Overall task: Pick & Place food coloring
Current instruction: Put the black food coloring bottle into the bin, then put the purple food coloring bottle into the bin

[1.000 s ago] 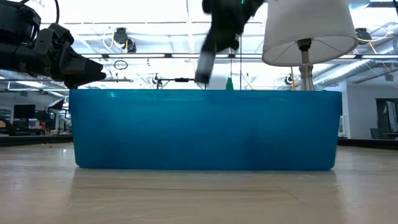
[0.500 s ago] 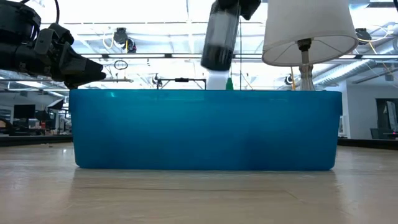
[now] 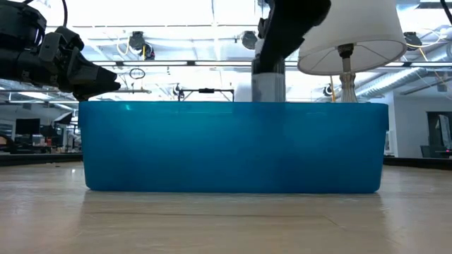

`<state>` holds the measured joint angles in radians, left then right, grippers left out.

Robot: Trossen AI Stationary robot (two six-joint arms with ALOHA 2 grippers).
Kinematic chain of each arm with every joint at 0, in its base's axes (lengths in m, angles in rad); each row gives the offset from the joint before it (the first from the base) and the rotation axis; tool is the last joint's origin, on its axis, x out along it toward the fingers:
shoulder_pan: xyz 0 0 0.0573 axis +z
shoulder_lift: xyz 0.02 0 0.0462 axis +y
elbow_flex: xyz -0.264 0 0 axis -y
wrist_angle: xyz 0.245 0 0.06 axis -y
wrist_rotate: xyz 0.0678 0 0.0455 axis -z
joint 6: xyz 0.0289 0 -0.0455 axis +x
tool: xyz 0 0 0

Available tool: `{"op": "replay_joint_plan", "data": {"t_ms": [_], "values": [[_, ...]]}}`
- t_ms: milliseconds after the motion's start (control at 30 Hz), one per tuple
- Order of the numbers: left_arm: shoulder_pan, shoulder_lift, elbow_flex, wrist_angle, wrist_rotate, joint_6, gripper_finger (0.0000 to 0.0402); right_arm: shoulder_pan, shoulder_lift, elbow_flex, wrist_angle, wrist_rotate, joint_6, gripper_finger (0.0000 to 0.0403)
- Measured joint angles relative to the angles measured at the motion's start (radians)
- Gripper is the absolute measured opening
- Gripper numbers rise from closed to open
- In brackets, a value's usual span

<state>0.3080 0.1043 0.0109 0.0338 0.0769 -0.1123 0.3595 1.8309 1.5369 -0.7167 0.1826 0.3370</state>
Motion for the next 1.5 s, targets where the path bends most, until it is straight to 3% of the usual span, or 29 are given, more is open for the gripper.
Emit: {"op": "replay_joint_plan", "data": {"t_ms": [367,767,1033,1300,1500], "values": [[0.0,0.0,0.0,0.0,0.0,0.0,0.0191,-0.006,0.0,-0.121,0.134,-0.056,0.023,0.014],[0.0,0.0,0.0,0.0,0.0,0.0,0.0207,-0.02,0.0,-0.188,0.186,-0.082,0.044,0.014],[0.0,0.0,0.0,0.0,0.0,0.0,0.0194,-0.019,-0.011,-0.189,0.224,-0.083,0.045,0.0235],[0.0,0.0,0.0,0.0,0.0,0.0,0.0198,-0.037,-0.127,-0.189,0.286,-0.081,0.004,0.0234],[0.0,0.0,0.0,0.0,0.0,0.0,0.0209,-0.152,-0.239,-0.175,0.408,-0.071,-0.039,0.0217]]}}
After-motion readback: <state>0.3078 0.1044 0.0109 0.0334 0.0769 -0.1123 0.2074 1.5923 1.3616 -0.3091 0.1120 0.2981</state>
